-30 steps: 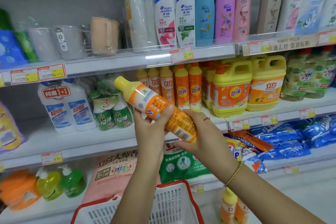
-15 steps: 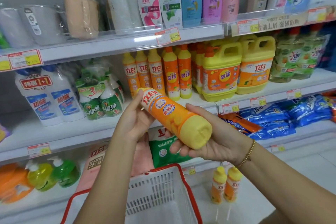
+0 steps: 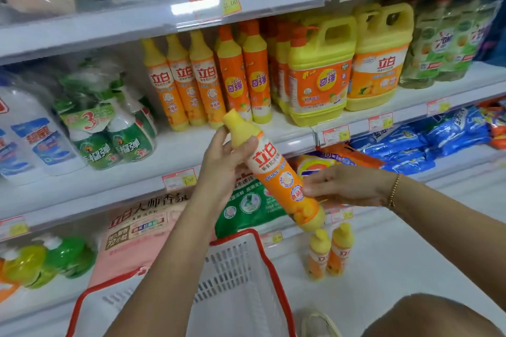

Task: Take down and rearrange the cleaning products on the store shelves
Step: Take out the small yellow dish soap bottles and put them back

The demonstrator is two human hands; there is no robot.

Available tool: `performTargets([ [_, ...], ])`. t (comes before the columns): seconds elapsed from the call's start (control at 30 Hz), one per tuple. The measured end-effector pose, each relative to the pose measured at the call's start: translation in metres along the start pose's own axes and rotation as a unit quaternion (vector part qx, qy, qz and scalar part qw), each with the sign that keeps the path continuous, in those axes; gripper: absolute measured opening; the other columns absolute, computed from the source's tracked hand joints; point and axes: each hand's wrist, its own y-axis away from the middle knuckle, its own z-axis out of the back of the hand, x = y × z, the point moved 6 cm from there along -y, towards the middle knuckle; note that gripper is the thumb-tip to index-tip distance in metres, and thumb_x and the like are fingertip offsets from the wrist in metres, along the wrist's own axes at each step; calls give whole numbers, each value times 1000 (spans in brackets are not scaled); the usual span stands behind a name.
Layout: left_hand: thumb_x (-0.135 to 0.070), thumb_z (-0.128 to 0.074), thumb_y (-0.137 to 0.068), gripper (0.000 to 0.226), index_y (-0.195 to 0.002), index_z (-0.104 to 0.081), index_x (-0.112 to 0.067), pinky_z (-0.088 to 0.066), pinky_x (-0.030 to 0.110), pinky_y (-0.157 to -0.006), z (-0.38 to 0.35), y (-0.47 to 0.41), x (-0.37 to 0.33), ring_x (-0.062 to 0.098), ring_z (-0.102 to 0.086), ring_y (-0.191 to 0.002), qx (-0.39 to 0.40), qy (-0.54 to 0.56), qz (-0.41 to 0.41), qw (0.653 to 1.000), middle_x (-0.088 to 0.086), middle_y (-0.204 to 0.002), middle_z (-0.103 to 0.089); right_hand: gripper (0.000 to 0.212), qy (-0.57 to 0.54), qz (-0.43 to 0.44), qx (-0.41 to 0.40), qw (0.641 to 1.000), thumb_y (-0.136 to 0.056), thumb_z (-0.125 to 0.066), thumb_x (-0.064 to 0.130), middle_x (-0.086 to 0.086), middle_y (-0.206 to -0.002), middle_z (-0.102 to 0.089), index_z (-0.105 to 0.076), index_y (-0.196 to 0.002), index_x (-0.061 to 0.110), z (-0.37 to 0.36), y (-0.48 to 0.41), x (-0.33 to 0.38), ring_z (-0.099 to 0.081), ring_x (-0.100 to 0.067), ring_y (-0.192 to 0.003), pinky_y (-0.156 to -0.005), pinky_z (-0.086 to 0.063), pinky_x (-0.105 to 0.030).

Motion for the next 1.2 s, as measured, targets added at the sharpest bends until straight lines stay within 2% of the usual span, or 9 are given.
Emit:
performTargets([
  [0.1,-12,-73,-78,55,-128,-52,-22,-55,28,-83,-15,-8,44,15,-63,-106,8,-60,22,998,1,-123,-62,28,49,0,-82,995,-80,-72,18,-9,-96,-73,-69,-106,9,22,-20,-44,-68,-15,-87,-84,-54,-26],
  [0.17,-5,-77,-74,52,-116,-56,-27,-54,24,-79,-22,-14,79,12,-64,-103,26,-87,31,995,-1,-117,-64,3,181,7,-166,969,-83,-69,13,-3,-76,-71,-72,-83,14,33,-30,-71,-64,-6,-69,-67,-51,-16],
  [0.2,-4,-79,-72,52,-112,-57,-30,-53,23,-78,-23,-16,97,10,-64,-100,32,-114,35,992,-5,-113,-65,11,264,12,-208,942,-83,-67,12,2,-71,-68,-68,-75,19,38,-36,-83,-63,-5,-67,-62,-46,-13],
  [0.3,-11,-83,-71,56,-115,-57,-33,-52,34,-90,-26,-13,149,11,-62,-104,45,-220,60,973,-14,-111,-64,8,378,7,-251,891,-80,-69,18,2,-88,-66,-67,-87,22,43,-57,-121,-62,-13,-83,-69,-37,-15],
  [0.43,-11,-78,-76,68,-135,-47,-25,-44,27,-92,-32,-8,197,12,-52,-112,58,-322,123,937,-18,-111,-51,17,422,0,-237,875,-84,-64,22,0,-102,-62,-67,-100,17,39,-81,-149,-55,-13,-87,-74,-35,-16],
  [0.5,-16,-80,-75,64,-130,-50,-28,-48,31,-91,-36,-6,216,14,-55,-108,83,-365,144,916,-15,-109,-53,13,440,9,-231,868,-85,-58,18,-4,-99,-65,-67,-92,12,35,-87,-150,-59,-19,-91,-76,-40,-21],
  [0.63,-13,-76,-72,43,-104,-51,-28,-47,28,-71,-44,5,251,14,-59,-87,150,-447,149,869,-11,-88,-60,13,440,15,-233,867,-85,-55,14,-7,-93,-66,-67,-87,9,36,-92,-151,-60,-22,-86,-74,-43,-27],
  [0.8,-10,-69,-76,35,-106,-56,-21,-44,27,-71,-43,14,272,22,-60,-94,187,-518,132,824,2,-100,-66,13,445,20,-228,866,-85,-55,15,-7,-94,-66,-66,-88,10,37,-92,-154,-59,-21,-87,-76,-45,-26],
  [1.2,-4,-56,-89,42,-130,-55,-15,-41,29,-94,-47,0,260,27,-54,-119,164,-527,128,824,10,-129,-59,21,474,-30,-196,858,-89,-58,18,-4,-112,-61,-64,-109,16,30,-87,-145,-55,-18,-102,-83,-40,-18],
])
